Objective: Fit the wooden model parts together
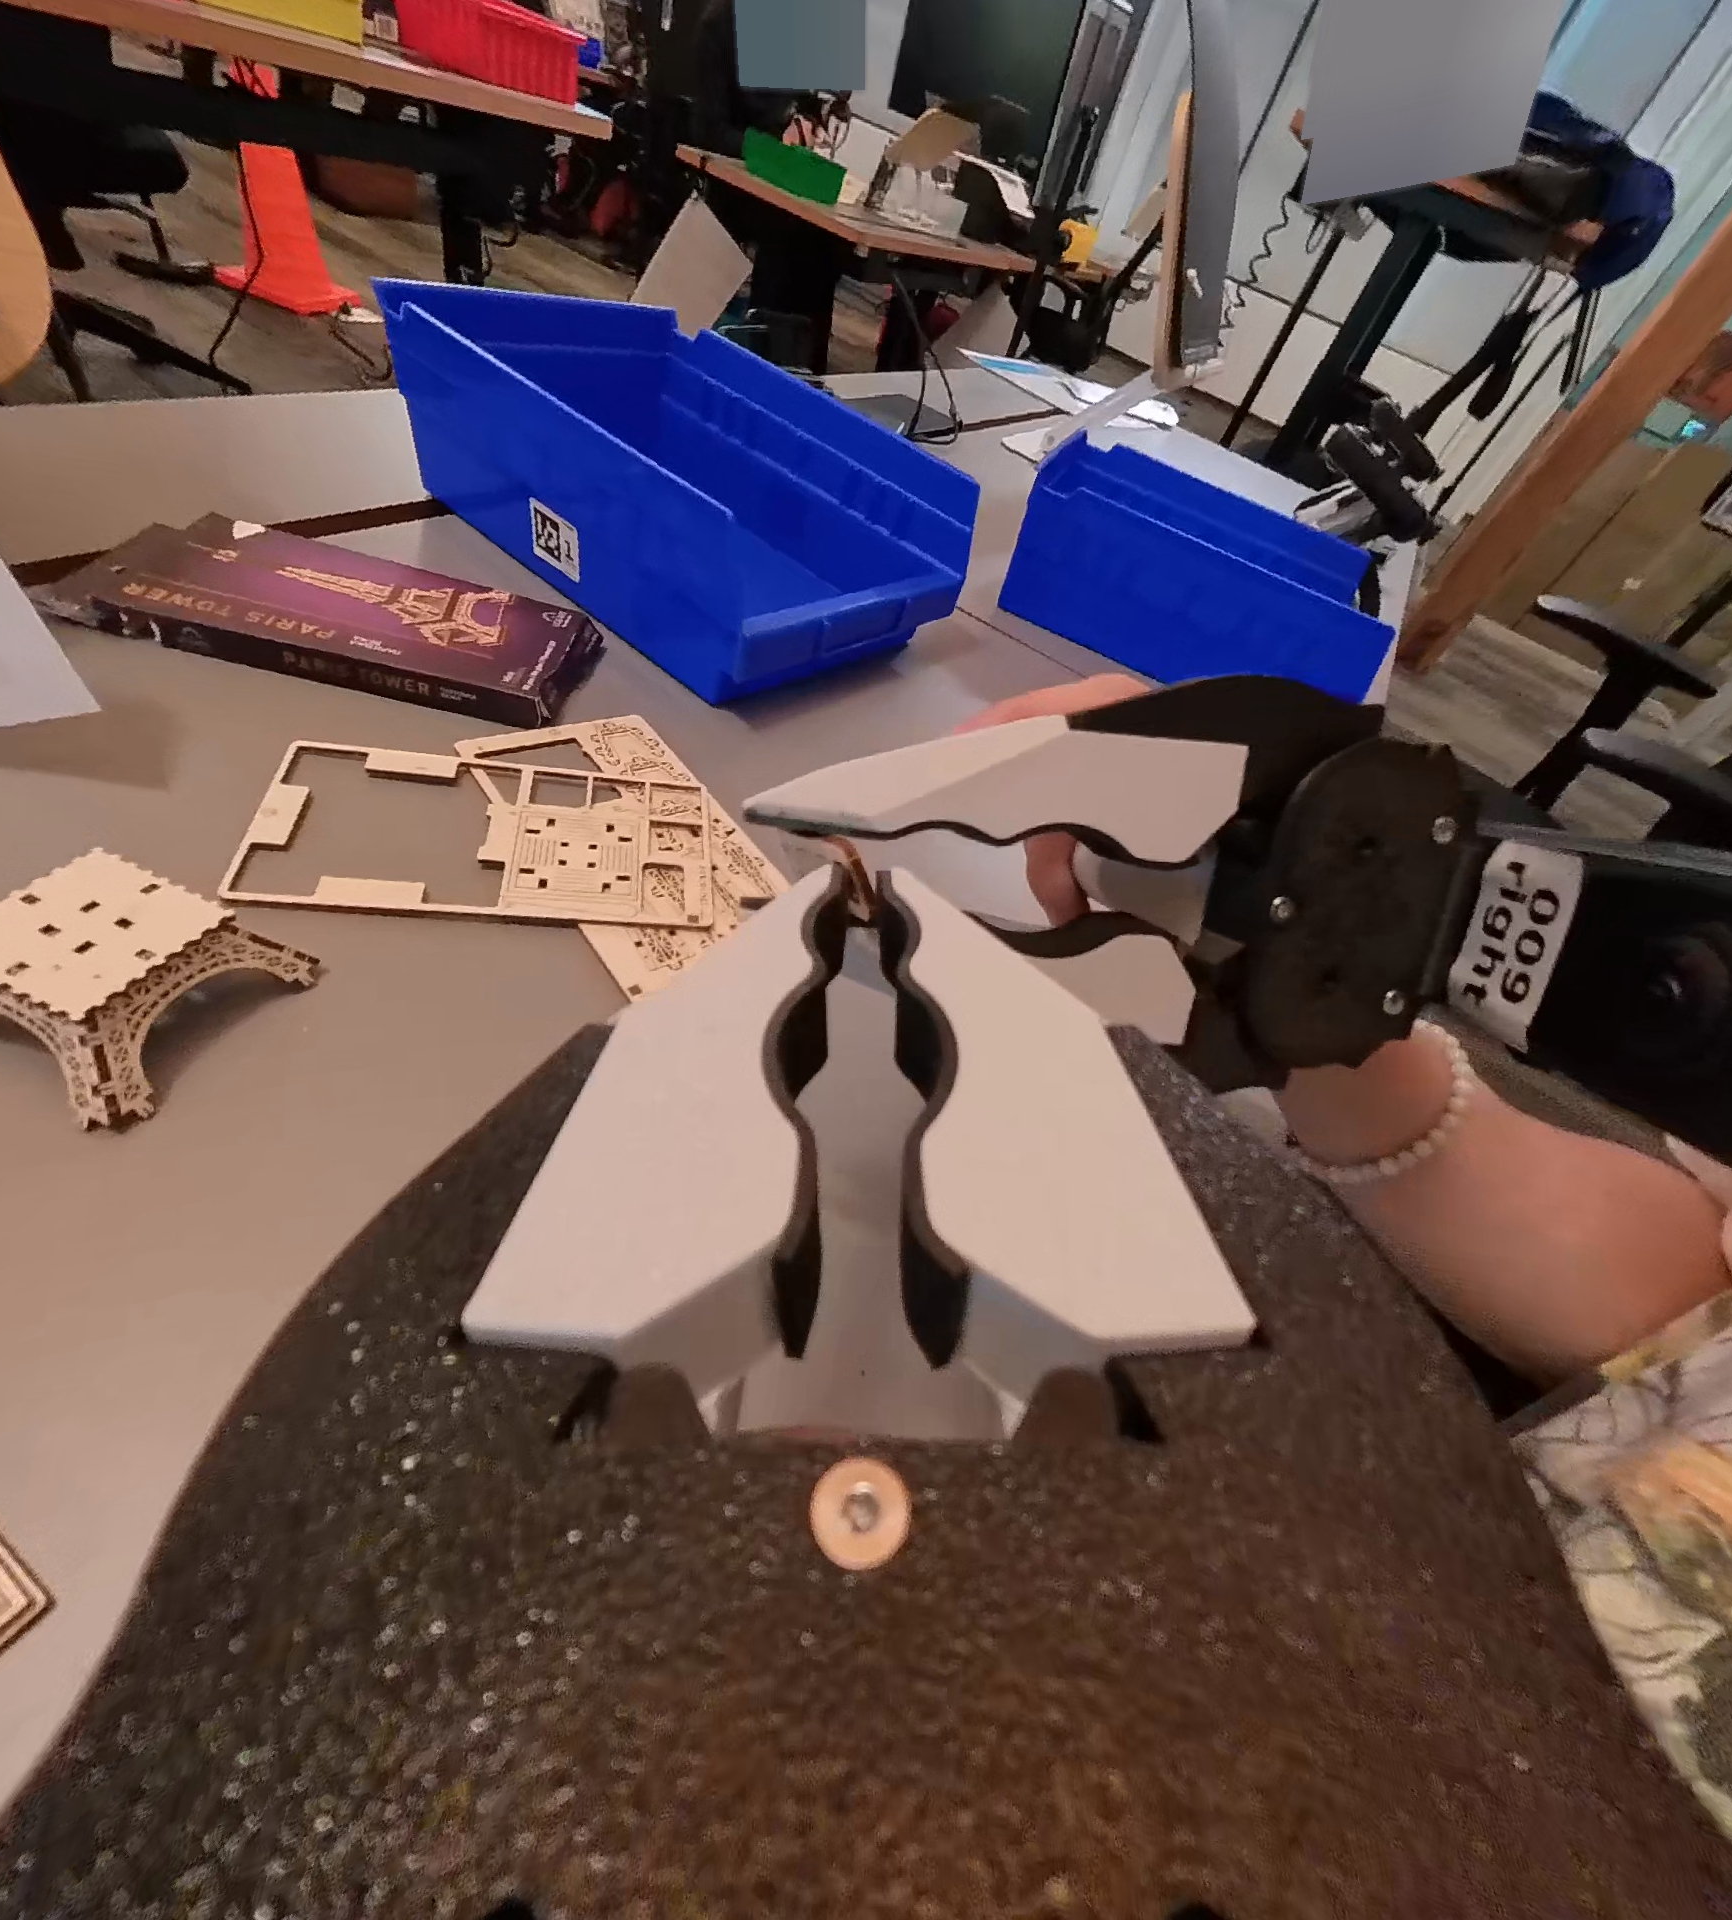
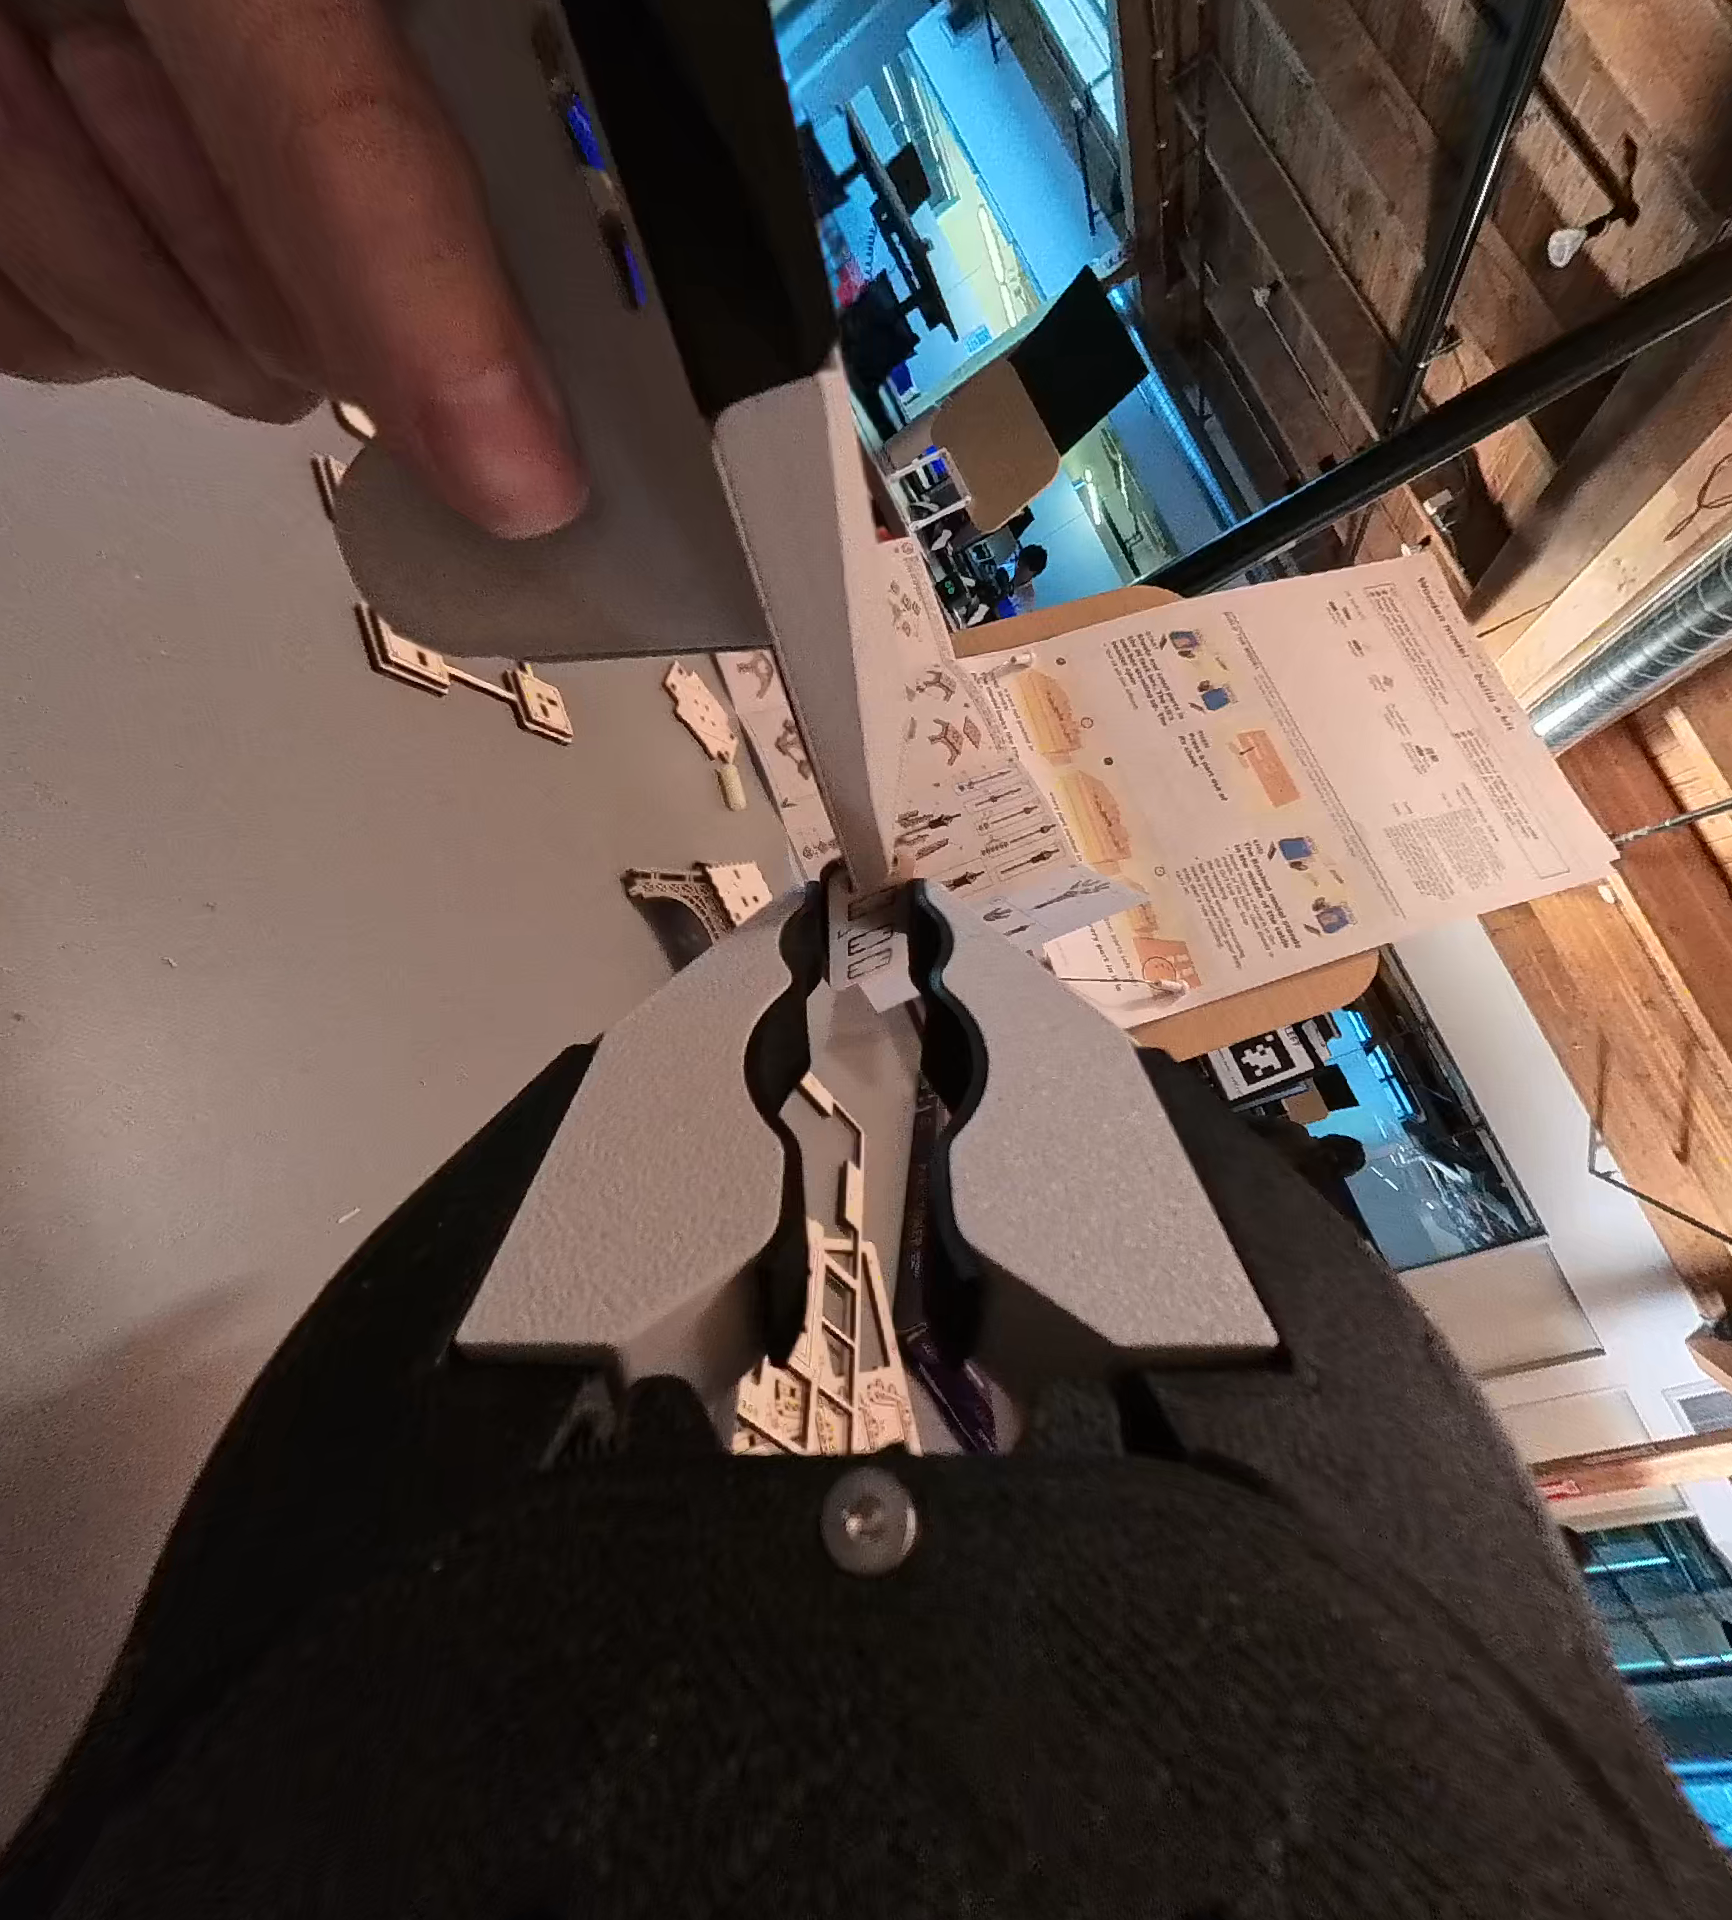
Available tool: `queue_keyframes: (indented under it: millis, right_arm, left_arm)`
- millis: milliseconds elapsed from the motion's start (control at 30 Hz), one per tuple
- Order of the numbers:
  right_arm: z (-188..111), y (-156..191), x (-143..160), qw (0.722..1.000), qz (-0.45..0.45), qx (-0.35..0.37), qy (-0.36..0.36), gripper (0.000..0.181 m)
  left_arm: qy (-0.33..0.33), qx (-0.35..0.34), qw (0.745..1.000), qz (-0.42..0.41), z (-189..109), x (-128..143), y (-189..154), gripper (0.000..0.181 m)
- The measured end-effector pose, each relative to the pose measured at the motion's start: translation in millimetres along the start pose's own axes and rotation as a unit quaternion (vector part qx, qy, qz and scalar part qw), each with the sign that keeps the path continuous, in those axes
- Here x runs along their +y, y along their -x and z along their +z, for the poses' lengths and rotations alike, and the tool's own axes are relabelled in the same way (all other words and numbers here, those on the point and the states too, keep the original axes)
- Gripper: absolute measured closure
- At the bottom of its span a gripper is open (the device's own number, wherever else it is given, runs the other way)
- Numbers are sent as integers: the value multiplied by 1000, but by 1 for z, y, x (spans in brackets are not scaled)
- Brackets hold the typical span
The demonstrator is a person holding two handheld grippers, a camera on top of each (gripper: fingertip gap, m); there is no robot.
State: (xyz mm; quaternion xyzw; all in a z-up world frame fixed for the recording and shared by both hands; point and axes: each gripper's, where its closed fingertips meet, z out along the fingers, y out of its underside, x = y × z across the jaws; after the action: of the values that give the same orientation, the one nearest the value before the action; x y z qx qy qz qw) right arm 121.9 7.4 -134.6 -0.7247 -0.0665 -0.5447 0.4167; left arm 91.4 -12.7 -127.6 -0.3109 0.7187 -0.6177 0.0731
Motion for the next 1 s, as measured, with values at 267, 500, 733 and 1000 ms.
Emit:
queue_keyframes:
  millis: [267,500,733,1000]
  right_arm:
    - [1,1,-2,1000,9,-3,-5,168]
    - [3,9,0,999,41,-26,-15,168]
    - [2,7,-4,990,122,-42,-54,168]
    - [-19,12,-31,914,320,-174,-179,168]
  left_arm:
    - [-29,50,998,-9,-1,1,-1,179]
    - [-54,96,993,-30,-2,6,2,179]
    - [-54,45,994,87,-11,-1,8,161]
    - [35,-29,946,320,-20,15,19,151]
